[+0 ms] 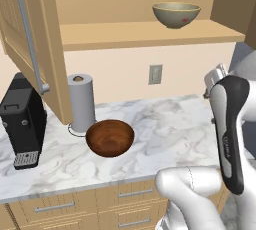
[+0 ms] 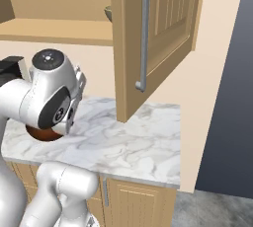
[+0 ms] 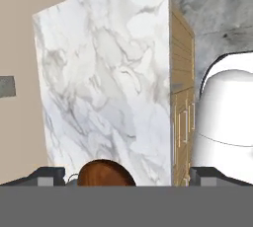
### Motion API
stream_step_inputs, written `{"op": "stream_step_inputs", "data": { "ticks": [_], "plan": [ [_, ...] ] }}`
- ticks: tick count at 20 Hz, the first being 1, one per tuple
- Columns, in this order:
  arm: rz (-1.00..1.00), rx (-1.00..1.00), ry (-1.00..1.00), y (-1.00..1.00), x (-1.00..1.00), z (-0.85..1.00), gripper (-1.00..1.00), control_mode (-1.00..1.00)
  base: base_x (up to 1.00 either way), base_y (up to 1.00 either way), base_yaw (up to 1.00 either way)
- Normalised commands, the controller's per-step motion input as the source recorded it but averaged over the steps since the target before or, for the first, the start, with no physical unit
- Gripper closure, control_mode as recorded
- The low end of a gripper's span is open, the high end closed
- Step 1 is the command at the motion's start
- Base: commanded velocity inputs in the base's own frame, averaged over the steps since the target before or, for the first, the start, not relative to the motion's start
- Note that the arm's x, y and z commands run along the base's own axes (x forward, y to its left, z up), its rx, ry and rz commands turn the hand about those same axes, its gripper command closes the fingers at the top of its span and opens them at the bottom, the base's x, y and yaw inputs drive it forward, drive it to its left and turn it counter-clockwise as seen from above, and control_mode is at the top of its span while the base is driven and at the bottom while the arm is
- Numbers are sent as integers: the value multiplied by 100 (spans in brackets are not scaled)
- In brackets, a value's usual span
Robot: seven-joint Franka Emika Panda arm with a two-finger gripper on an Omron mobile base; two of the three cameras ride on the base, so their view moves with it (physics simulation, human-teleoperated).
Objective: Open the cabinet. Pick the bowls from the counter and place them in the cabinet. Then close the cabinet.
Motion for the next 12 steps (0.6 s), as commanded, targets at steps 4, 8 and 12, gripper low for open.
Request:
{"op": "stream_step_inputs", "data": {
  "ticks": [4,8,12],
  "plan": [
    [31,0,0,44,-16,-52,-100,-100,0,0,0],
    [42,-2,0,21,-3,-54,-100,-100,0,0,0],
    [31,-7,0,29,0,-24,-100,-100,0,0,0]
  ]
}}
